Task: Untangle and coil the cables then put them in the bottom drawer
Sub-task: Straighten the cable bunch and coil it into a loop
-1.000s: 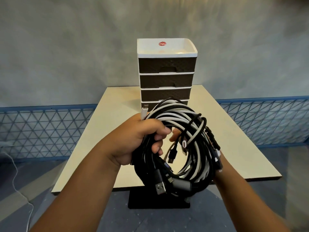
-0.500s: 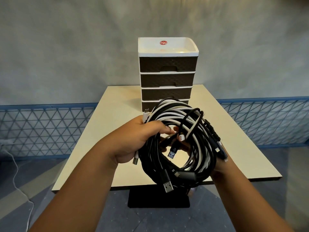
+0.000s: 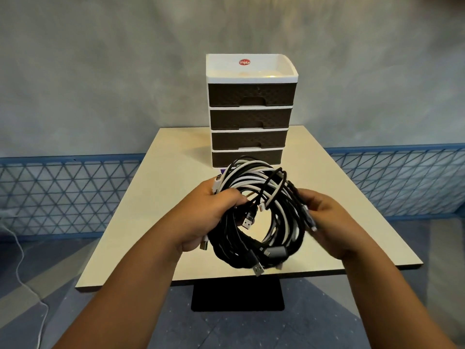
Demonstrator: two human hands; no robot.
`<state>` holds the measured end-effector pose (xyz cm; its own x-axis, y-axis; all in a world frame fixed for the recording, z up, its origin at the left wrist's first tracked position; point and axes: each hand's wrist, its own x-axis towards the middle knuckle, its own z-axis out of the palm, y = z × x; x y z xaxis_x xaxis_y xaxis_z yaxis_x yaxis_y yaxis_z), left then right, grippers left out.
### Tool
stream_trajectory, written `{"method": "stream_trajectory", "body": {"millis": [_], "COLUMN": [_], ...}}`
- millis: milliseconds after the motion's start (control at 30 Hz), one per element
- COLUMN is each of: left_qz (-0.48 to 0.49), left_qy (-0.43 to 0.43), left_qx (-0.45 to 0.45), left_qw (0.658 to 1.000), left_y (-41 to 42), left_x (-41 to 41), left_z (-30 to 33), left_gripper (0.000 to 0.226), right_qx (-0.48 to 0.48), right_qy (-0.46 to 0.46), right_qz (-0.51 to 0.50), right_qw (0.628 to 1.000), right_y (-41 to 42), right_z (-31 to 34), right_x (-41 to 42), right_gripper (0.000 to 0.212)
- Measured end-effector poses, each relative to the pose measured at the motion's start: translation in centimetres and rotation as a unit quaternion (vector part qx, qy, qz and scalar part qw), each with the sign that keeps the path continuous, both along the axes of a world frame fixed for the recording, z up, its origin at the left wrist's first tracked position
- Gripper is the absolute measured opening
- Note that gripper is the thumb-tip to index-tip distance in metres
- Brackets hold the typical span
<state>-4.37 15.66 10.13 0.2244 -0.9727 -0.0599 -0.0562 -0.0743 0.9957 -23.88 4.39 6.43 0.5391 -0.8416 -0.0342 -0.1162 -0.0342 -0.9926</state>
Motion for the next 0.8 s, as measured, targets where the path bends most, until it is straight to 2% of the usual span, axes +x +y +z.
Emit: {"method": "stream_trajectory", "body": {"millis": [67, 100, 133, 200, 267, 333, 367, 467, 533, 633, 800], "left_qz": [0.053, 0.083, 0.112, 0.156, 0.179, 0.190, 0.192, 0.213, 0.230, 0.230, 0.203], "left_qy": [-0.033, -0.046, -0.058, -0.075, -0.092, -0.104, -0.110, -0.117, -0.110, -0.113, -0.055], "left_qx": [-0.011, -0.013, -0.015, -0.018, -0.024, -0.036, -0.046, -0.069, -0.076, -0.089, -0.066], "left_qw": [0.998, 0.995, 0.992, 0.985, 0.979, 0.976, 0.974, 0.968, 0.964, 0.963, 0.975], "left_y": [-0.3, -0.5, -0.7, -0.9, -1.1, -1.2, -1.1, -1.1, -1.2, -1.3, -1.2], "left_x": [0.2, 0.2, 0.1, -0.4, -1.0, -1.7, -2.1, -2.7, -2.8, -2.9, -2.4], "left_z": [-0.8, -1.1, -1.3, -1.6, -1.8, -2.1, -2.2, -2.7, -3.1, -3.1, -3.0], "left_gripper": [0.029, 0.025, 0.022, 0.019, 0.012, 0.011, 0.014, 0.015, 0.013, 0.012, 0.011], "right_qx": [-0.063, -0.105, -0.139, -0.158, -0.204, -0.280, -0.284, -0.192, -0.076, 0.073, 0.111], "right_qy": [0.049, 0.034, 0.010, 0.006, 0.117, 0.226, 0.244, 0.198, 0.108, -0.014, -0.071], "right_qz": [-0.137, -0.204, -0.213, -0.101, 0.004, -0.004, -0.023, -0.051, -0.070, -0.080, -0.061], "right_qw": [0.987, 0.973, 0.967, 0.982, 0.972, 0.933, 0.927, 0.960, 0.989, 0.994, 0.989], "right_y": [-0.2, 0.1, 0.9, 3.0, 5.2, 5.8, 5.6, 5.1, 5.0, 5.1, 4.5], "right_z": [0.1, 0.6, 1.3, 2.5, 2.5, 1.3, 1.0, 0.6, 0.7, 1.1, 1.9], "right_x": [-0.2, -0.2, -0.1, 1.0, 2.7, 4.3, 4.8, 5.5, 6.1, 6.7, 6.5], "right_gripper": [0.020, 0.013, 0.009, 0.015, 0.020, 0.023, 0.027, 0.029, 0.017, 0.021, 0.037]}}
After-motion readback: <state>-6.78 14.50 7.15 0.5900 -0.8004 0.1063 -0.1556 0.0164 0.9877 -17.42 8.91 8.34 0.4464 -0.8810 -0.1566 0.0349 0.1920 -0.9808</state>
